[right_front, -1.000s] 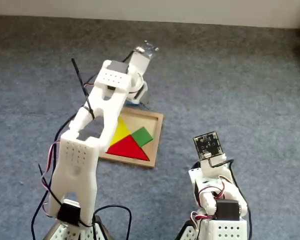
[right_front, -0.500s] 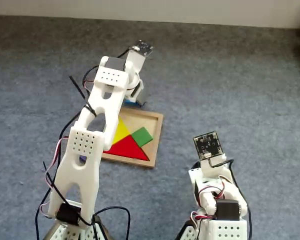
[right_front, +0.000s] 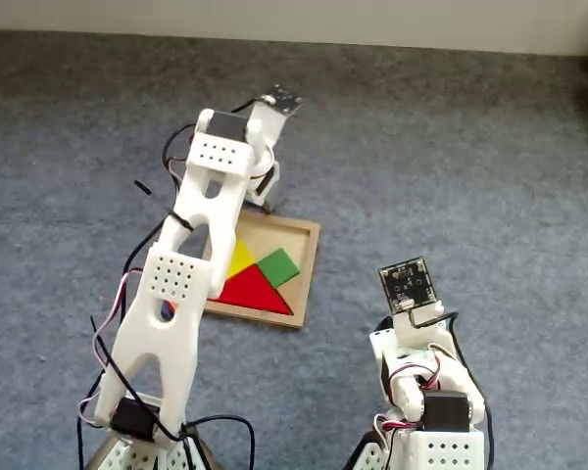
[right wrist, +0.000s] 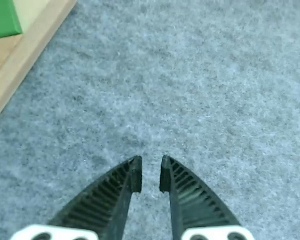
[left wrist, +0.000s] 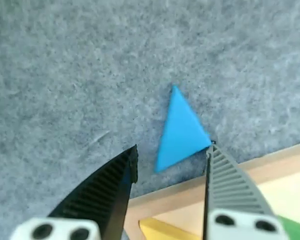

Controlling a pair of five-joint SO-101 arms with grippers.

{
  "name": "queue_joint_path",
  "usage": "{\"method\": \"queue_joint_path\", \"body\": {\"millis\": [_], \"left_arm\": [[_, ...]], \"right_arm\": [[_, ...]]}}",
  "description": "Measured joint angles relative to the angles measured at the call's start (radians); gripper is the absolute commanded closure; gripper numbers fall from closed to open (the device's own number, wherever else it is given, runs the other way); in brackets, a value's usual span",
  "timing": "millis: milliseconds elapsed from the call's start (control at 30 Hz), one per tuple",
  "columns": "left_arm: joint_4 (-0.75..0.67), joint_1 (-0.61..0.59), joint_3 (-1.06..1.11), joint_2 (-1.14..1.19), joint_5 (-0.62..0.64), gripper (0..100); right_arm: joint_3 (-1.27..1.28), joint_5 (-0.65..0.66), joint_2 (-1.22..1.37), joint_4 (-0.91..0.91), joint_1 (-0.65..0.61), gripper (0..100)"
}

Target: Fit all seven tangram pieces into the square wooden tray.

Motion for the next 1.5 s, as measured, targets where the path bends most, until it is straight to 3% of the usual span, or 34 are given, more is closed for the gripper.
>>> {"method": "queue_joint_path", "body": {"millis": [567, 1500], "left_arm": [[0.005, 0.017, -0.150, 0.098, -0.060, 79], [0.011, 0.043, -0.241, 0.112, -0.020, 79]], "right_arm": [[0.000, 0.000, 0.000, 0.000, 0.000, 92.2], [0.000, 0.000, 0.000, 0.000, 0.000, 92.2]]}}
